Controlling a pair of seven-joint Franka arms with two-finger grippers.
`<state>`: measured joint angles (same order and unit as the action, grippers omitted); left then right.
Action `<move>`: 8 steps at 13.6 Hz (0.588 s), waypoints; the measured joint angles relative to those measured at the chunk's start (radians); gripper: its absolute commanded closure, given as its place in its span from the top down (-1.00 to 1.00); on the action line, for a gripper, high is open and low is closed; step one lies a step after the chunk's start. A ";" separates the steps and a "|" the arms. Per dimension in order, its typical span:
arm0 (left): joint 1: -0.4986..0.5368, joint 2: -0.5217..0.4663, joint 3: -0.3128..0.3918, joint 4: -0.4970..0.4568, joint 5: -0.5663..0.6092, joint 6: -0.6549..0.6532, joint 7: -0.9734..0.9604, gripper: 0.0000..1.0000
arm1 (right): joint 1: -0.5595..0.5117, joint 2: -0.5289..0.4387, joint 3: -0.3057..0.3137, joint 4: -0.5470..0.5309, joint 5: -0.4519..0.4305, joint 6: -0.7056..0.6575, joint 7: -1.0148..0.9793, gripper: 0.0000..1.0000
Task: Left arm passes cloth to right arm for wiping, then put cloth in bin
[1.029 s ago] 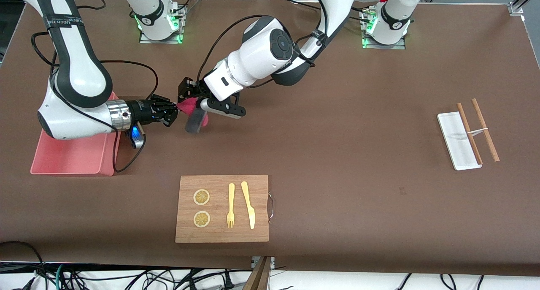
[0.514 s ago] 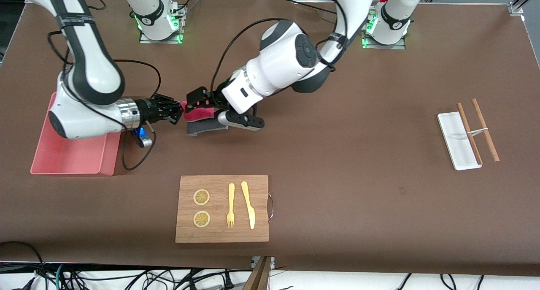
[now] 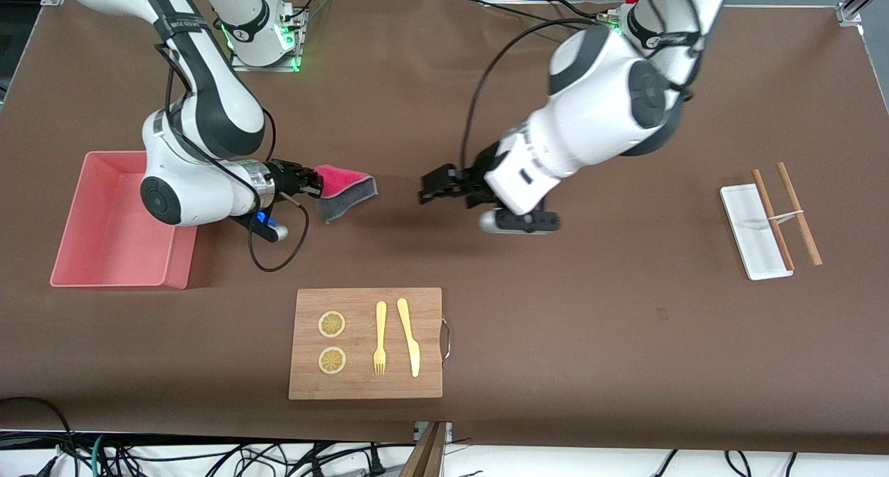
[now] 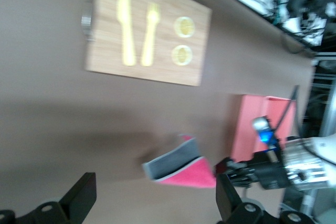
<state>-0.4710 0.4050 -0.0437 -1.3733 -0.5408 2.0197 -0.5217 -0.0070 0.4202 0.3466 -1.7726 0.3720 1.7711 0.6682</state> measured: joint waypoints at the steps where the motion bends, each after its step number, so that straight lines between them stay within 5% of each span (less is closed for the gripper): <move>1: 0.031 -0.052 0.000 -0.044 0.042 -0.059 0.003 1.00 | 0.006 0.012 0.007 0.001 0.000 0.016 -0.001 -1.00; 4: 0.106 -0.170 0.001 -0.121 0.190 -0.230 0.025 1.00 | 0.035 0.046 0.029 0.003 0.000 0.081 0.007 -1.00; 8: 0.229 -0.207 0.002 -0.146 0.326 -0.361 0.158 1.00 | 0.086 0.095 0.091 0.010 -0.001 0.197 0.118 -1.00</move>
<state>-0.2419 0.1985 -0.0415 -1.5195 -0.2149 1.6588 -0.3640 0.0793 0.5153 0.4371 -1.7625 0.3708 1.9682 0.7858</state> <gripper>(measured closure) 0.000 0.982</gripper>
